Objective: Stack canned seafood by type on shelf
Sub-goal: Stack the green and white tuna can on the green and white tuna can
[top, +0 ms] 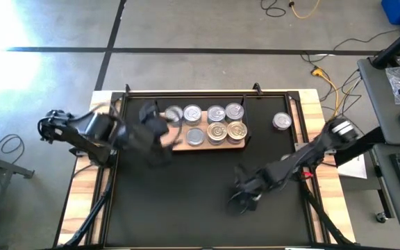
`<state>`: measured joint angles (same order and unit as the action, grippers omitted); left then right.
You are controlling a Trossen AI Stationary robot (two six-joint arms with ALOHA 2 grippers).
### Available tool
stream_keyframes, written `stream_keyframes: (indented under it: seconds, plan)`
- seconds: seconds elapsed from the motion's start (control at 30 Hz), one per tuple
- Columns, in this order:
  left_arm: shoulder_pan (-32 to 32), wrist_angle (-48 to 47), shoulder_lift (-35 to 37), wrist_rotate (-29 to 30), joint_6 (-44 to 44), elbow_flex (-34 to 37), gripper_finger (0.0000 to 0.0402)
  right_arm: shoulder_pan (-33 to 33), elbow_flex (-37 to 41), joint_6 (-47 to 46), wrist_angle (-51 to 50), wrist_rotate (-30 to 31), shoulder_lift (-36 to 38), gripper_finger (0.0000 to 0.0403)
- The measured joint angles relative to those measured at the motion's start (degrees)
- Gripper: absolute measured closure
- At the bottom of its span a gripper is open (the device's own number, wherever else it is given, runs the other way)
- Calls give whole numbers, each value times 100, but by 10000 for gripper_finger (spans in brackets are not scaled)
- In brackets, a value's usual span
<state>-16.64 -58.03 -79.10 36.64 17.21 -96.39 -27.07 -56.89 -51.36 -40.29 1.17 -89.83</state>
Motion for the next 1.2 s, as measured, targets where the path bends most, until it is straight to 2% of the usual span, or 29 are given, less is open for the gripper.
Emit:
stream_keyframes:
  seconds: [0.17,0.23,0.4,0.53,0.7,0.77,0.83,0.9,1.03,1.1,1.2]
  plan:
    - [-845,40,228,-130,581,821,46,-238,-1788,216,34,56,-1055,390]
    - [-1149,177,364,-128,879,1216,45,-309,-2499,276,-119,373,-1360,390]
    - [-1848,1260,638,-118,1621,2181,45,-567,-4066,436,-1162,1233,-1777,390]
    - [-2160,2386,539,-120,1686,2752,45,-879,-4580,223,-2441,1537,-1809,390]
    - [-2264,3400,9,-126,1983,3056,45,-1217,-4260,-1100,-4691,1567,-1662,390]
    - [-2322,3836,-204,-125,1992,3077,44,-1355,-3828,-1510,-5026,1573,-1598,390]
    - [-2385,4367,-421,17,1899,3072,44,-1477,-3290,-1558,-4597,1449,-1530,390]
    - [-2457,4731,-671,310,1821,3044,44,-1535,-2709,-1308,-3710,1139,-1446,390]
    - [-2497,4808,-1339,687,2170,2768,44,-1545,-1729,-890,-1856,578,-1377,390]
    - [-2496,4771,-1737,676,2468,2557,44,-1546,-1383,-747,-1339,553,-1379,390]
    - [-2496,4681,-2370,627,2841,2141,44,-1509,-1018,-637,-801,841,-1374,390]
